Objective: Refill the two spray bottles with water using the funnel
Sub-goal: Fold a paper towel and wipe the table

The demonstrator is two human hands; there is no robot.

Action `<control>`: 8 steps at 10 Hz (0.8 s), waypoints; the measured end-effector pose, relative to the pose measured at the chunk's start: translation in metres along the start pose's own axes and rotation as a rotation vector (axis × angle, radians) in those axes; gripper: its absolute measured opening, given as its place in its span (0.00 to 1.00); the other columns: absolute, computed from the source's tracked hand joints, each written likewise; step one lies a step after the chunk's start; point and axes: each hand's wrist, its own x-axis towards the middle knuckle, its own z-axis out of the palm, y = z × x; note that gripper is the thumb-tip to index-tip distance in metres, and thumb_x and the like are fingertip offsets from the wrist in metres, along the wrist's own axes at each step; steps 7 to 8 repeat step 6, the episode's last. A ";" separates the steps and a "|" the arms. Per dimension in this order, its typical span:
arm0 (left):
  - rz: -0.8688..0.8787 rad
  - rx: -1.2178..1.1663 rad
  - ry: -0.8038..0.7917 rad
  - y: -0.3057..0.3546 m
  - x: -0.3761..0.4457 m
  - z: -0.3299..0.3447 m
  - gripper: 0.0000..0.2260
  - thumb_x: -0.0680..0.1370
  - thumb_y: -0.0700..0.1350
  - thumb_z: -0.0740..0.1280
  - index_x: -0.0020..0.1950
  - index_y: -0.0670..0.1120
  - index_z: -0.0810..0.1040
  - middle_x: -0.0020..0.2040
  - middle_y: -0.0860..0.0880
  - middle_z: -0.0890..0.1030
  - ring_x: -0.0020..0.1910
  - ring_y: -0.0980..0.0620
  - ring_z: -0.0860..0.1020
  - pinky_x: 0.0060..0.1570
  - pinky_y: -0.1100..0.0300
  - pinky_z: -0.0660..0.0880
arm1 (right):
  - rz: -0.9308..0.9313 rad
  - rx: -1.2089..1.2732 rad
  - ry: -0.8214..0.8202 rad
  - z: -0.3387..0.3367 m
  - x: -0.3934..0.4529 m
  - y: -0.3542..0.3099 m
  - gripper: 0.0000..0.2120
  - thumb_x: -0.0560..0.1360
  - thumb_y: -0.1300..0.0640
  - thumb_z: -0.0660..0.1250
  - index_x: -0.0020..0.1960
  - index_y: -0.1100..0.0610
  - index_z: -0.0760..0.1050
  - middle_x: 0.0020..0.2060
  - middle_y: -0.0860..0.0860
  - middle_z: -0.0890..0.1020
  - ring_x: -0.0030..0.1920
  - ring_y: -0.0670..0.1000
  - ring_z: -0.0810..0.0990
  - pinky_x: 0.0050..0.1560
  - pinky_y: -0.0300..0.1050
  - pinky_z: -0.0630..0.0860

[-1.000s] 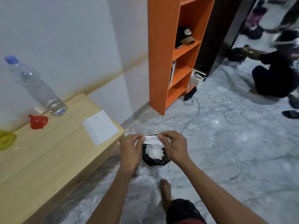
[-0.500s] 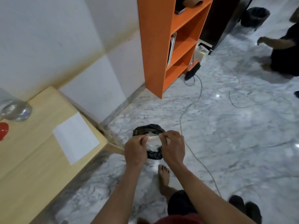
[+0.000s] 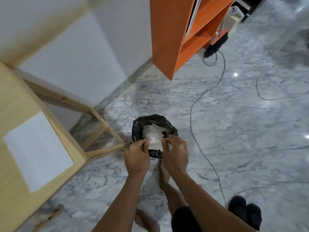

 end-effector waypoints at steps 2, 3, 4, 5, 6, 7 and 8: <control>-0.069 -0.014 -0.018 0.001 0.021 0.018 0.11 0.81 0.48 0.67 0.46 0.44 0.86 0.34 0.48 0.83 0.30 0.53 0.77 0.27 0.72 0.60 | 0.003 -0.010 -0.043 0.008 0.026 0.004 0.10 0.80 0.51 0.68 0.54 0.54 0.85 0.60 0.48 0.82 0.66 0.52 0.73 0.63 0.51 0.73; -0.083 -0.033 -0.028 0.001 0.030 0.027 0.12 0.81 0.49 0.66 0.50 0.42 0.84 0.42 0.43 0.85 0.42 0.43 0.83 0.33 0.64 0.73 | 0.003 -0.032 -0.118 0.010 0.037 0.003 0.14 0.81 0.49 0.66 0.62 0.53 0.82 0.65 0.47 0.79 0.70 0.51 0.70 0.67 0.52 0.71; -0.162 -0.034 -0.043 0.004 0.040 0.029 0.18 0.82 0.53 0.64 0.65 0.43 0.80 0.64 0.41 0.80 0.62 0.41 0.79 0.57 0.49 0.78 | -0.007 -0.080 -0.148 0.014 0.050 0.004 0.17 0.81 0.48 0.64 0.68 0.51 0.78 0.70 0.46 0.75 0.72 0.51 0.68 0.68 0.54 0.71; -0.175 -0.058 -0.059 0.003 0.047 0.026 0.18 0.82 0.52 0.64 0.67 0.44 0.79 0.65 0.40 0.79 0.63 0.40 0.79 0.60 0.46 0.77 | 0.010 -0.060 -0.151 0.016 0.062 0.007 0.16 0.82 0.47 0.63 0.66 0.52 0.78 0.67 0.47 0.78 0.70 0.53 0.70 0.66 0.56 0.72; -0.195 -0.059 -0.050 0.004 0.050 0.019 0.19 0.82 0.53 0.63 0.67 0.43 0.78 0.66 0.42 0.79 0.64 0.41 0.78 0.60 0.48 0.77 | 0.013 -0.076 -0.130 0.017 0.069 0.010 0.16 0.82 0.47 0.62 0.63 0.54 0.78 0.62 0.49 0.81 0.66 0.54 0.74 0.62 0.58 0.75; -0.195 -0.059 -0.050 0.004 0.050 0.019 0.19 0.82 0.53 0.63 0.67 0.43 0.78 0.66 0.42 0.79 0.64 0.41 0.78 0.60 0.48 0.77 | 0.013 -0.076 -0.130 0.017 0.069 0.010 0.16 0.82 0.47 0.62 0.63 0.54 0.78 0.62 0.49 0.81 0.66 0.54 0.74 0.62 0.58 0.75; -0.195 -0.059 -0.050 0.004 0.050 0.019 0.19 0.82 0.53 0.63 0.67 0.43 0.78 0.66 0.42 0.79 0.64 0.41 0.78 0.60 0.48 0.77 | 0.013 -0.076 -0.130 0.017 0.069 0.010 0.16 0.82 0.47 0.62 0.63 0.54 0.78 0.62 0.49 0.81 0.66 0.54 0.74 0.62 0.58 0.75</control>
